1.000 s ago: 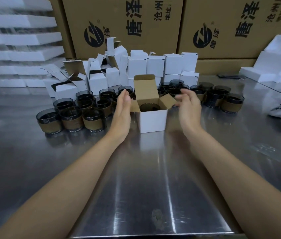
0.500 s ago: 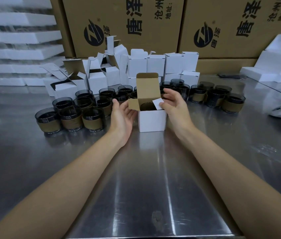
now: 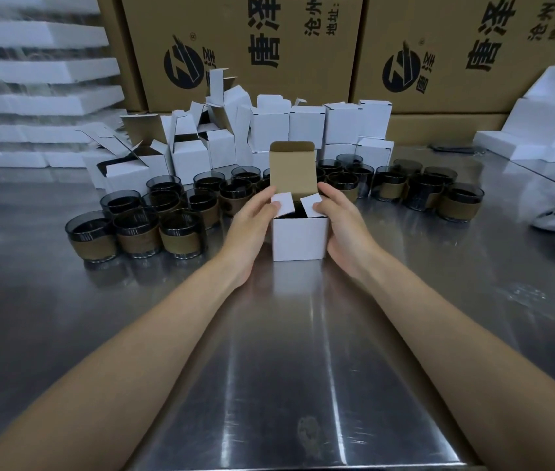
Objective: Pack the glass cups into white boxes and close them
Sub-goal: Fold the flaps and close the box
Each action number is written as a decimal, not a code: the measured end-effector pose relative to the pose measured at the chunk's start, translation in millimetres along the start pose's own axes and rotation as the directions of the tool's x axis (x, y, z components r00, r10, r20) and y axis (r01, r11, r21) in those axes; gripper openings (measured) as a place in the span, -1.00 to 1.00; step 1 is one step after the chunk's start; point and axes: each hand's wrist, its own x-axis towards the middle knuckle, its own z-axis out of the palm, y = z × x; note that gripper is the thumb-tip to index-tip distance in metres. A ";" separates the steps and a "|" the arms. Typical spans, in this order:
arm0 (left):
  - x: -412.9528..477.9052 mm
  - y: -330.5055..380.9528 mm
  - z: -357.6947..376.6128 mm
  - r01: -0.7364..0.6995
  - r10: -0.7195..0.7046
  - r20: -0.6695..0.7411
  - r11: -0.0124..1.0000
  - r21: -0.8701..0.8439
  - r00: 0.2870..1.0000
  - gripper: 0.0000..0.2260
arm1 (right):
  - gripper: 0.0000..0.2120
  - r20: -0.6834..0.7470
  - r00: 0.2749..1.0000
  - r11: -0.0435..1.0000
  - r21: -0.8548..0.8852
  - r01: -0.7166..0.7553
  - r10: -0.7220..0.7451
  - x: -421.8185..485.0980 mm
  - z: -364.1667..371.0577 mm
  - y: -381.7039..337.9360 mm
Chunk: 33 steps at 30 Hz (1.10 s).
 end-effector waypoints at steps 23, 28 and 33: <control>-1.0 0.6 -12.6 -0.148 0.132 0.125 0.981 0.128 0.983 -0.80 | -0.62 0.185 0.982 0.998 -0.054 0.038 -0.028 -9.3 -3.7 1.1; -3.2 -8.2 -18.1 -0.271 0.182 0.309 0.924 0.272 0.933 -0.65 | -0.50 0.293 0.953 0.916 -0.353 0.188 -0.082 -9.1 -14.4 7.7; -6.6 -6.7 -14.3 -0.275 0.207 0.243 0.917 0.289 0.948 -0.70 | -0.60 0.259 0.947 0.874 -0.393 0.285 -0.193 -12.7 -10.1 6.5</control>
